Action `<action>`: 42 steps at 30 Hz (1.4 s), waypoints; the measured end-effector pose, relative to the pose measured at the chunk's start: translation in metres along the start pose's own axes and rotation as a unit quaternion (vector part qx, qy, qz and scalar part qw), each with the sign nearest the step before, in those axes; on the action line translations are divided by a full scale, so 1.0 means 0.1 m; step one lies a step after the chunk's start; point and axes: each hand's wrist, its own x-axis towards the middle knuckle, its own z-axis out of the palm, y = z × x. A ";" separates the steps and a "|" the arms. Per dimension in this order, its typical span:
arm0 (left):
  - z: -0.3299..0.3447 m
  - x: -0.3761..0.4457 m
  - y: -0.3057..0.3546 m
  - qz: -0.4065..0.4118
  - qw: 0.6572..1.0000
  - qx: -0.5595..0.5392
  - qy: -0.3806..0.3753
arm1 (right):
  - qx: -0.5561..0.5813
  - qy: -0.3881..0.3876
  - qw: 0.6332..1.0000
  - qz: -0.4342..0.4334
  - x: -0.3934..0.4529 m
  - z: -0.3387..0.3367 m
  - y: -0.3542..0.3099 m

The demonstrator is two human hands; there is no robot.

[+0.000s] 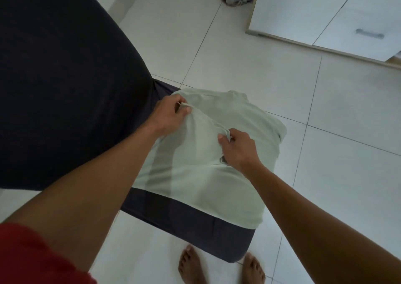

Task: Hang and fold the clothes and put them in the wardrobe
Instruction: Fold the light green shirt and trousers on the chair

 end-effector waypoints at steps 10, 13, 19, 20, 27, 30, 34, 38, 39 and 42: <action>-0.81 -1.07 -0.44 -0.063 0.979 0.045 -0.187 | -0.263 -0.096 0.949 -0.145 -1.01 0.13 0.18; -0.72 -1.35 -0.59 -0.144 0.967 0.115 -0.177 | -0.244 -0.159 0.954 -0.067 -1.18 0.24 0.25; -0.31 -1.36 -0.80 -0.215 0.971 0.087 -0.051 | -0.099 -0.027 0.994 0.042 -1.11 0.52 0.29; -0.25 -1.36 -0.79 -0.223 0.969 0.093 -0.050 | -0.089 -0.013 0.994 0.060 -1.09 0.55 0.29; 0.00 -1.22 -0.74 -0.196 0.979 0.058 -0.004 | -0.052 0.048 0.990 0.121 -1.01 0.70 0.30; -0.07 -1.12 -0.67 -0.210 0.975 0.070 0.016 | 0.006 0.038 0.991 0.129 -1.03 0.76 0.30; -0.15 -1.08 -0.58 -0.196 0.969 0.150 -0.011 | -0.115 -0.012 0.988 0.107 -1.06 0.72 0.31; -0.05 -1.10 -0.51 -0.038 0.988 0.152 -0.006 | -0.212 0.022 0.977 0.017 -0.98 0.62 0.28; 0.00 -1.10 -0.50 -0.018 0.985 0.166 -0.038 | -0.229 0.009 0.973 0.005 -0.95 0.60 0.29; 0.08 -1.09 -0.53 -0.068 0.956 0.250 -0.139 | -0.245 -0.021 0.969 0.014 -0.86 0.57 0.32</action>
